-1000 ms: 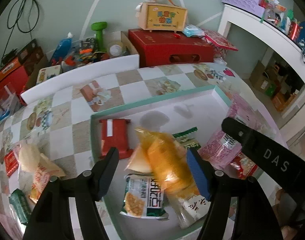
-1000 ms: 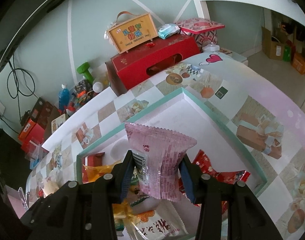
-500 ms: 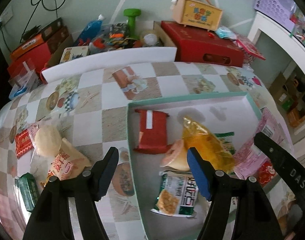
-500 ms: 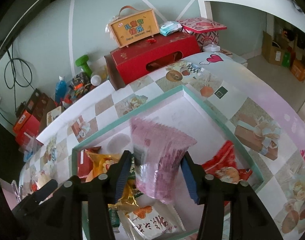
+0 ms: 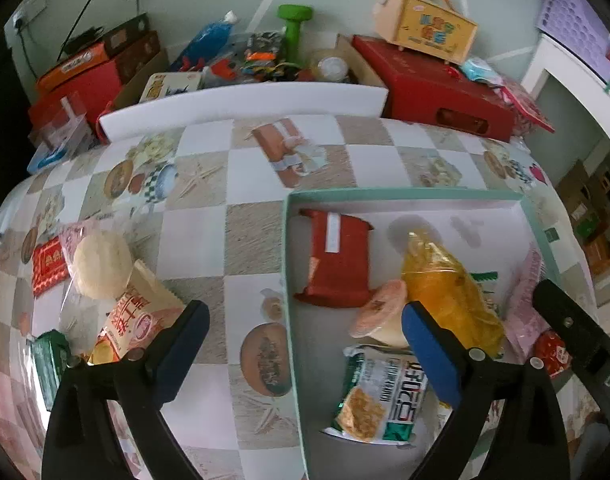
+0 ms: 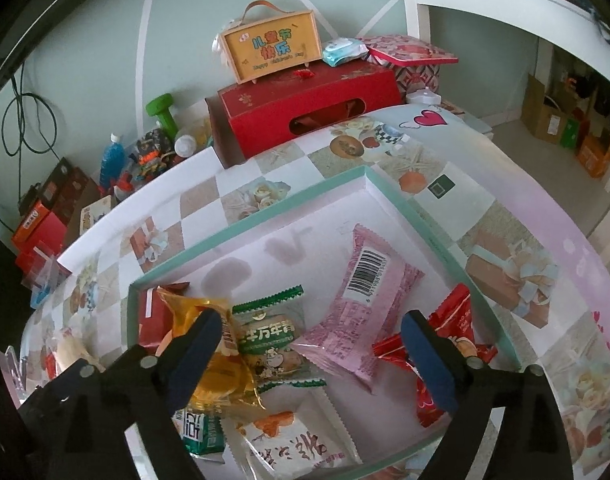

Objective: Organize snacks
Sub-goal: 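Move both open tools back toward the remaining snack pile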

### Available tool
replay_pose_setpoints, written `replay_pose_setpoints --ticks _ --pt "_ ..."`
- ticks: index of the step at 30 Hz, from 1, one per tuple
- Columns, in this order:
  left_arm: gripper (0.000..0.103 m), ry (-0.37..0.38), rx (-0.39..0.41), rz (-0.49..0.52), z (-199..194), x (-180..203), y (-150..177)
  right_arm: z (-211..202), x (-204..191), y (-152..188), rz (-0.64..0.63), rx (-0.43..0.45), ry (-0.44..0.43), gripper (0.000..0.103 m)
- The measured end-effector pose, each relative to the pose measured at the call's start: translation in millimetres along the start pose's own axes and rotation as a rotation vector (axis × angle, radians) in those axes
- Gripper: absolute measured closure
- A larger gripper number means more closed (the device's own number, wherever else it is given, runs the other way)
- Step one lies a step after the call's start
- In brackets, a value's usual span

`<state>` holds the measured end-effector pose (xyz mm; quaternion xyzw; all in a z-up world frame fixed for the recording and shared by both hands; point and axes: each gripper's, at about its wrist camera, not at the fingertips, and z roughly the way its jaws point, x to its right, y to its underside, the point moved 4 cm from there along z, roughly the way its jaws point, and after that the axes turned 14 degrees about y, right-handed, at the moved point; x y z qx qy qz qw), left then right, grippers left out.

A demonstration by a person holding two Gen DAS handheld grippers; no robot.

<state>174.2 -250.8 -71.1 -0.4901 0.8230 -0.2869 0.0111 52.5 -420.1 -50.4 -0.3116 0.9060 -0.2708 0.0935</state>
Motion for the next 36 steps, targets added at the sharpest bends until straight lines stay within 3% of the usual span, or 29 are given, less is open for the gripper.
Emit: replay_pose_setpoints --ticks 3,18,36 --pt "0.006 -0.003 -0.005 -0.021 1.9 -6.2 0.7 1.6 0.5 0.4 -0.001 -0.003 0.01 0.0" --pt "0.005 -0.028 0.002 -0.011 2.0 -8.8 -0.4 4.4 4.8 1.6 0.004 0.006 0.02 0.0" --pt "0.005 0.04 0.049 -0.054 -37.9 -31.0 -9.4 -19.6 -10.4 -1.5 -0.039 0.041 0.025 0.0"
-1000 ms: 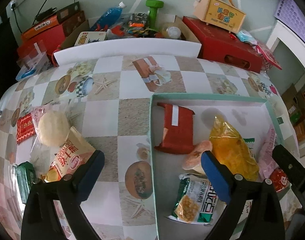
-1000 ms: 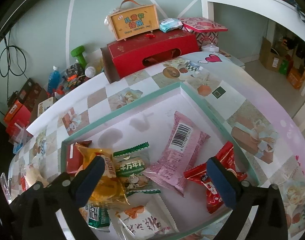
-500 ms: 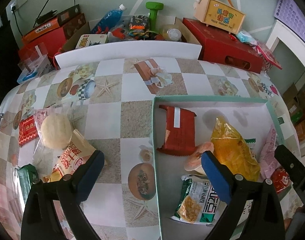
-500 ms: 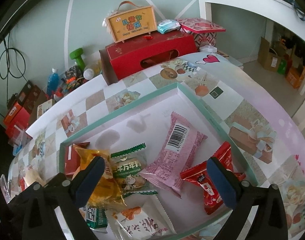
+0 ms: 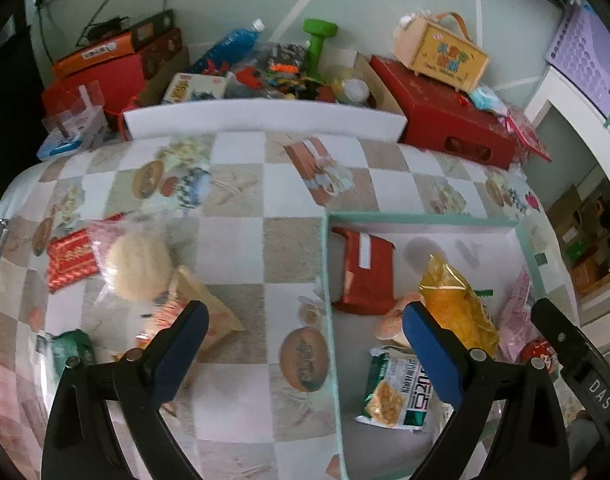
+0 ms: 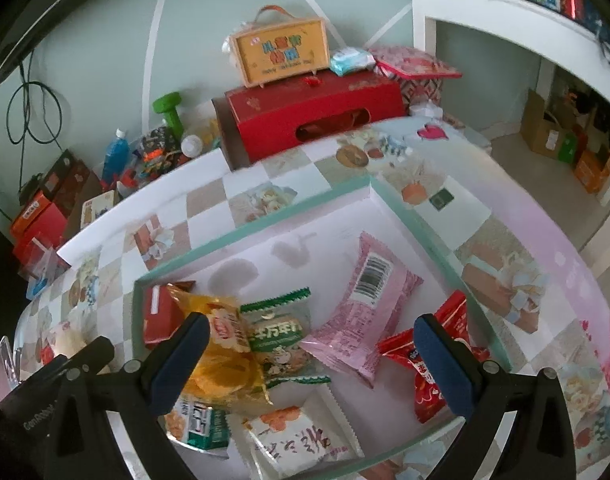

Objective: Organize snacks
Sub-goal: 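Move both open tools back toward the remaining snack pile, then grasp the cream chips bag with the right tool while the left tool grasps the green pack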

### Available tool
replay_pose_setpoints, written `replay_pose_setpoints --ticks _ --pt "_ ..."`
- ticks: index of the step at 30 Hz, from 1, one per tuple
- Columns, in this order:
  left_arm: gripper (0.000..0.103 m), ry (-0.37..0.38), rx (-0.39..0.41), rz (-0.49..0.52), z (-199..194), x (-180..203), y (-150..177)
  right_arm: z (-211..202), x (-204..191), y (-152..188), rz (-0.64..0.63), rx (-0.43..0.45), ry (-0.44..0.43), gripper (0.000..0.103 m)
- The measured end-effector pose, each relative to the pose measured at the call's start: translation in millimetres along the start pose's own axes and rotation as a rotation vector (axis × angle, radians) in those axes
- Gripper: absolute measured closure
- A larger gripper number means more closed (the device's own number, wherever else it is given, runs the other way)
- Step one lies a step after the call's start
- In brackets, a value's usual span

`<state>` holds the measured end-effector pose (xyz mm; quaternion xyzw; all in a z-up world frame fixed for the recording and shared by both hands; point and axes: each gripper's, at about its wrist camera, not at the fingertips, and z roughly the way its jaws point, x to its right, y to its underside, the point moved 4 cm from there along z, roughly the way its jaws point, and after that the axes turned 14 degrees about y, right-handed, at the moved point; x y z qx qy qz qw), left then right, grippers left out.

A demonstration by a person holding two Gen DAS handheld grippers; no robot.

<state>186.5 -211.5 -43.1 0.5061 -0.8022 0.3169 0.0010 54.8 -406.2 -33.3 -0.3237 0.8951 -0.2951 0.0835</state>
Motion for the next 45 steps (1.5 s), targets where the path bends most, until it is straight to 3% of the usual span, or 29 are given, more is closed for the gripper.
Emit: replay_pose_setpoints --ticks 12,25,32,39,45 --pt "0.005 -0.092 0.072 -0.113 -58.8 -83.5 -1.7 -28.1 -83.5 15.9 -0.171 0.014 -0.104 0.0" --pt "0.005 -0.177 0.089 -0.315 -92.4 -174.3 28.3 -41.3 -167.1 56.7 -0.322 -0.015 -0.257 0.0" --pt "0.005 -0.186 0.076 -0.359 -95.8 -191.6 42.7 -42.6 -202.6 77.6 -0.365 -0.044 -0.32 0.0" --pt "0.005 -0.183 0.018 -0.394 -74.5 -199.9 50.5 -36.5 -226.9 95.2 -0.37 -0.096 -0.403 0.0" --pt "0.005 -0.176 -0.006 -0.437 -61.3 -207.0 55.8 -18.5 -230.6 99.9 -0.341 -0.131 -0.389 0.0"
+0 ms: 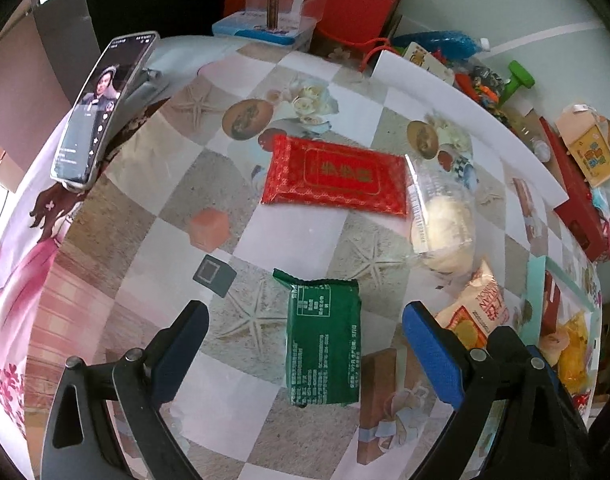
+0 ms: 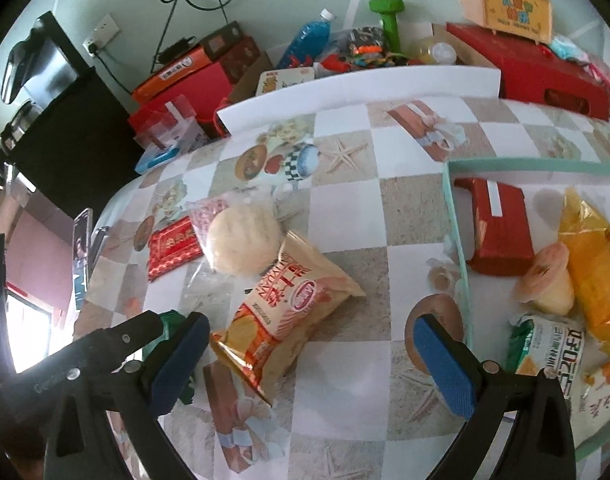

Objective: Organize snacks
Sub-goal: 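Grasp the cream chips bag with the right tool while the left tool grasps the green pack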

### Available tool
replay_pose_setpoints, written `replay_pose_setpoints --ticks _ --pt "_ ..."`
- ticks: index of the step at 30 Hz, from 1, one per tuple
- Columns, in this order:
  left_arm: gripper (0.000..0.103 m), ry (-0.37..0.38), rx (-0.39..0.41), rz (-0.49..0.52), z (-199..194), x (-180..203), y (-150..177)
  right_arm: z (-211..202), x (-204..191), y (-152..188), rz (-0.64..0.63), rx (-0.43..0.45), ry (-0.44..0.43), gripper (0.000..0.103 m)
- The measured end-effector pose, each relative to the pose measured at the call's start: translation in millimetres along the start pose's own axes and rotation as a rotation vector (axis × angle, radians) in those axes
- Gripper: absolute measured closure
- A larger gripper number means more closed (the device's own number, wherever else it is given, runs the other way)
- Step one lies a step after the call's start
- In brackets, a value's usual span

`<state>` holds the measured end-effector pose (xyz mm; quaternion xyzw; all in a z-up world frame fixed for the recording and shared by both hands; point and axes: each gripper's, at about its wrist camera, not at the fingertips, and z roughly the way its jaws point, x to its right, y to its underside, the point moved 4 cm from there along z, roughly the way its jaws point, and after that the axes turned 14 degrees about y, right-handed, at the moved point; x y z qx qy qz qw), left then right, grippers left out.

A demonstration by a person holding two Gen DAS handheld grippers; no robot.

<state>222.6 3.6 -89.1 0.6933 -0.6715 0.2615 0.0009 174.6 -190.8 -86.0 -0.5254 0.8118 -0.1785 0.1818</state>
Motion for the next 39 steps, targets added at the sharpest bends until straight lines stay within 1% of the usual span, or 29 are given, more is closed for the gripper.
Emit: replay_pose_setpoints --ticks 6,9,14,24,34,39 --pt "0.005 -0.001 0.01 -0.051 -0.4 -10.8 -1.9 7.8 -6.1 -0.4 -0.021 0.013 0.013 0.0" --pt "0.005 -0.002 0.014 -0.069 -0.9 -15.9 -2.6 13.3 -9.8 -0.1 -0.02 0.006 0.006 0.0" --pt "0.005 0.001 0.009 -0.086 0.5 -19.1 -2.6 21.0 -10.8 -0.4 -0.022 -0.001 0.027 0.0" --pt "0.005 0.029 0.002 -0.076 0.9 -16.8 -4.2 35.7 -15.7 -0.8 -0.041 -0.018 0.059 0.0" --pt "0.005 0.041 -0.001 -0.081 1.8 -16.9 -5.9 45.0 -34.5 1.1 -0.118 0.009 0.121 0.0" --pt "0.005 0.045 -0.003 -0.083 1.4 -17.6 -5.5 47.4 -35.0 -1.5 -0.116 0.022 0.14 0.0"
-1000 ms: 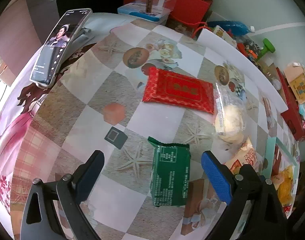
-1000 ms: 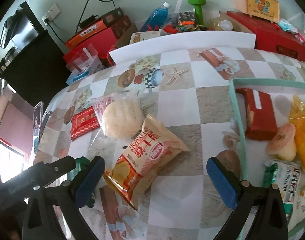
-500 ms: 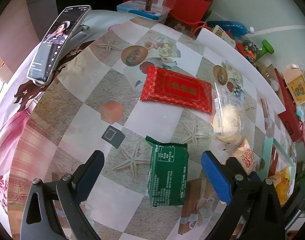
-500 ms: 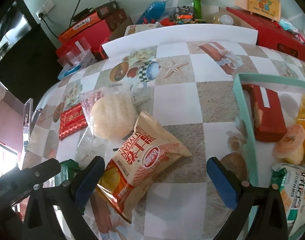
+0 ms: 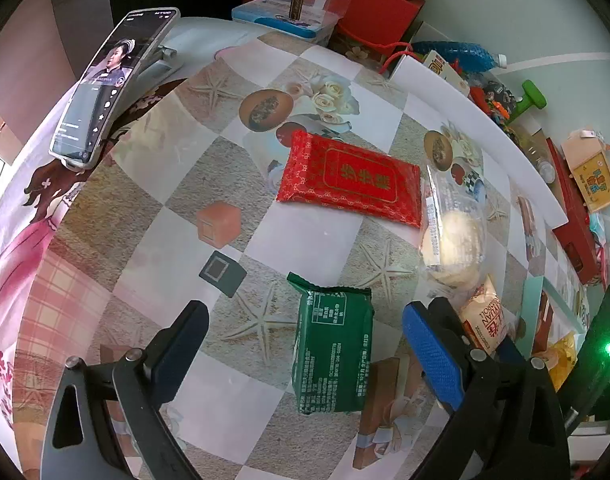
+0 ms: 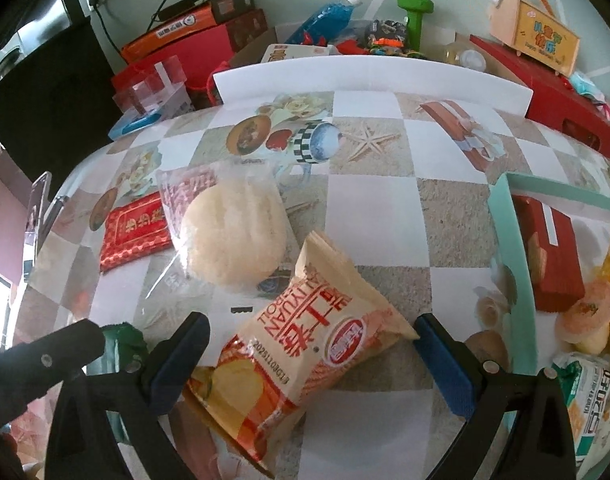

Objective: Organize snacks
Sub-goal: 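Grasp the cream chips bag with the right tool while the left tool grasps the green pack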

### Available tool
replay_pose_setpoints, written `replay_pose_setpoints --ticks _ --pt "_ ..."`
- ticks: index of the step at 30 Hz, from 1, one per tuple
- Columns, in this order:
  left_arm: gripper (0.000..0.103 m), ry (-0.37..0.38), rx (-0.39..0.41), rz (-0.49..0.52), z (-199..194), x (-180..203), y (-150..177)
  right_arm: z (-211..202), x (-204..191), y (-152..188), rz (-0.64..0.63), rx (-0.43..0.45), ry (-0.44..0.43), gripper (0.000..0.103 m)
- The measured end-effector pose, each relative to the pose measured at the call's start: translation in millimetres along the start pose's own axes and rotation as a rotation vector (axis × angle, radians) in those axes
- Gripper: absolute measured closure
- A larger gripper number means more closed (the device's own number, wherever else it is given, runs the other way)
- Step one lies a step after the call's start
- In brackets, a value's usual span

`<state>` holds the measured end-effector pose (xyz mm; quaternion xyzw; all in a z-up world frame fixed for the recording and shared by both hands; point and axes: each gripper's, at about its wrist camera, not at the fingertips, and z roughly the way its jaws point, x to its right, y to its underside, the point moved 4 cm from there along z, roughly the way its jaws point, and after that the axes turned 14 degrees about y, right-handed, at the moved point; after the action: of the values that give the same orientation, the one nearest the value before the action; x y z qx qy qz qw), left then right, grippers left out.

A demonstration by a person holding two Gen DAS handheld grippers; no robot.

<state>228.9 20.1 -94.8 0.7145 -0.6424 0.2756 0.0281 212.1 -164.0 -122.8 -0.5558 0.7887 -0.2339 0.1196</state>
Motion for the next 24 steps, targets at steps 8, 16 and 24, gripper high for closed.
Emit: replay_pose_setpoints --ticks 8,16,24 --pt "0.005 0.01 -0.01 0.012 2.1 3.2 1.2 0.3 11.8 1.5 0.018 -0.008 0.019 0.0" --pt "0.005 0.019 -0.024 0.024 6.1 6.2 1.9 -6.8 28.1 13.7 0.027 -0.031 0.008 0.0" --pt "0.005 0.005 -0.065 0.033 19.2 6.8 7.5 -15.7 36.1 15.6 0.033 -0.02 -0.022 0.003"
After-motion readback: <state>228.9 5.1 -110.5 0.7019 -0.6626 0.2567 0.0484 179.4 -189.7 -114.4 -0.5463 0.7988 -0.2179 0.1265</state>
